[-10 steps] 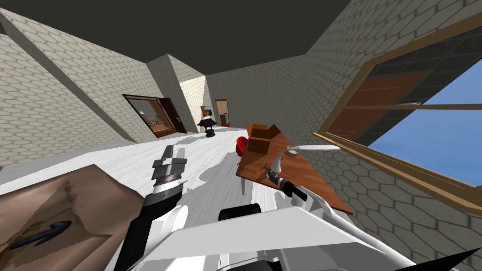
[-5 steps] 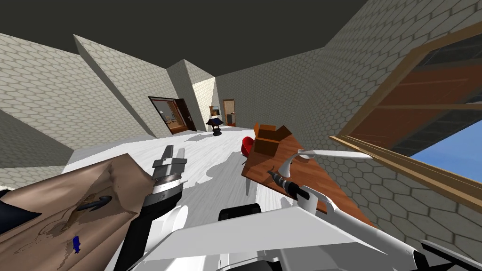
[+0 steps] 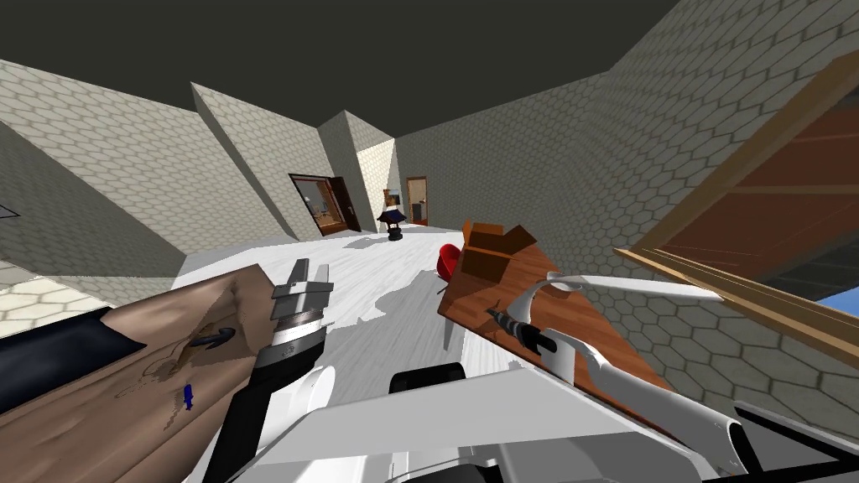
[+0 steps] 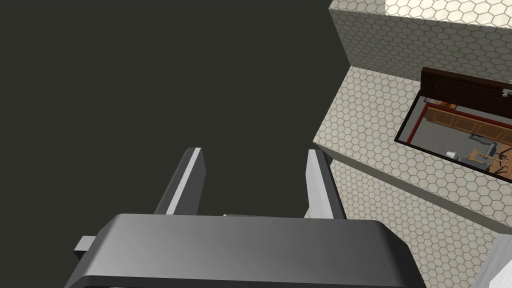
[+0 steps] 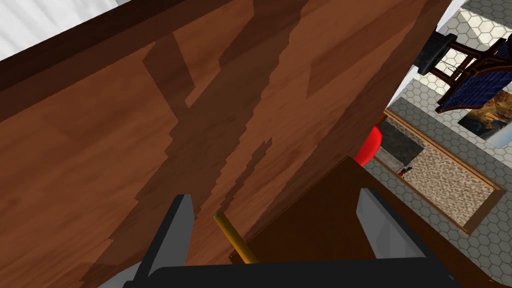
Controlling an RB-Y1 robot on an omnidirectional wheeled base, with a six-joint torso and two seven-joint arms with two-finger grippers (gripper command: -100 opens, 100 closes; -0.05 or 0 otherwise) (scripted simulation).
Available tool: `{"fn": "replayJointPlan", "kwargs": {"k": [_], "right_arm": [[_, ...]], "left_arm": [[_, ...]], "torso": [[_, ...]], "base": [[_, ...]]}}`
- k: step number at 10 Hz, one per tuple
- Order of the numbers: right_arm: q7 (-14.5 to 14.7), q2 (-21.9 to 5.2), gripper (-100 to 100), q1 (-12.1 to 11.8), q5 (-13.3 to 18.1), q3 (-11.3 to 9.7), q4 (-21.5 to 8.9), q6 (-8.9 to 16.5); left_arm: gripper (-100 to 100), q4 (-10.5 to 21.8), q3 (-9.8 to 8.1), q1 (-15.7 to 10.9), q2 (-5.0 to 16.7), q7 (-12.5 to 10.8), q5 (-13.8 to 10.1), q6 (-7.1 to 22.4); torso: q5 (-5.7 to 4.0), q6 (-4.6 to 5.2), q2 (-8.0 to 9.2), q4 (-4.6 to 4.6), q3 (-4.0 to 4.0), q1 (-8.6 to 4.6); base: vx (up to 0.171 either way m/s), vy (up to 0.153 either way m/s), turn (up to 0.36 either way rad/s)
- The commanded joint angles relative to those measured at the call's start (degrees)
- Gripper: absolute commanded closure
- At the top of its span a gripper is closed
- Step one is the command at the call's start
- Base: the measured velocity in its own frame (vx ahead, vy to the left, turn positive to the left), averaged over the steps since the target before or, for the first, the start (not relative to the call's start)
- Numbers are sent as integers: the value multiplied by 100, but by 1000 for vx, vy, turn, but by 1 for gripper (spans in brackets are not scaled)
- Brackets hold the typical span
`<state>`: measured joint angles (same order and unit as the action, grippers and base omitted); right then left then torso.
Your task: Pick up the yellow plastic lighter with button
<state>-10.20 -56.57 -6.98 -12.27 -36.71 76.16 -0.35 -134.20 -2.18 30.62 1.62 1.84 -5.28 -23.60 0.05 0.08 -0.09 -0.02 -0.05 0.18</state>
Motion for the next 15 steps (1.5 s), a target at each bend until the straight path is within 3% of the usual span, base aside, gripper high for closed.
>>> {"fn": "replayJointPlan", "kwargs": {"k": [1,3,5,8,12,15], "right_arm": [[15,-252,-100,270,50,-286,-286,215],[15,-252,-100,270,50,-314,-358,215],[72,-525,-100,526,147,-649,-770,441],[103,-641,-100,643,194,-800,-956,543],[219,-988,-100,1014,357,-1272,-1527,856],[241,-1044,-100,1075,386,-1349,-1621,907]], "left_arm": [[0,0,0,0,0,0,0,0],[0,0,0,1,0,0,0,0],[0,0,0,0,0,0,0,0],[0,0,0,1,0,0,0,0],[0,0,0,1,0,0,0,0],[0,0,-1,1,0,0,0,0]], "torso": [[0,0,0,0,0,0],[0,3,-3,-1,-2,2],[-1,0,0,0,0,-3],[0,2,0,0,0,2],[6,3,-4,1,-1,4],[15,-1,-5,9,2,-11]], "base": [[24,54,232],[16,29,39],[16,42,204],[16,38,72],[23,48,129],[13,23,37]]}}
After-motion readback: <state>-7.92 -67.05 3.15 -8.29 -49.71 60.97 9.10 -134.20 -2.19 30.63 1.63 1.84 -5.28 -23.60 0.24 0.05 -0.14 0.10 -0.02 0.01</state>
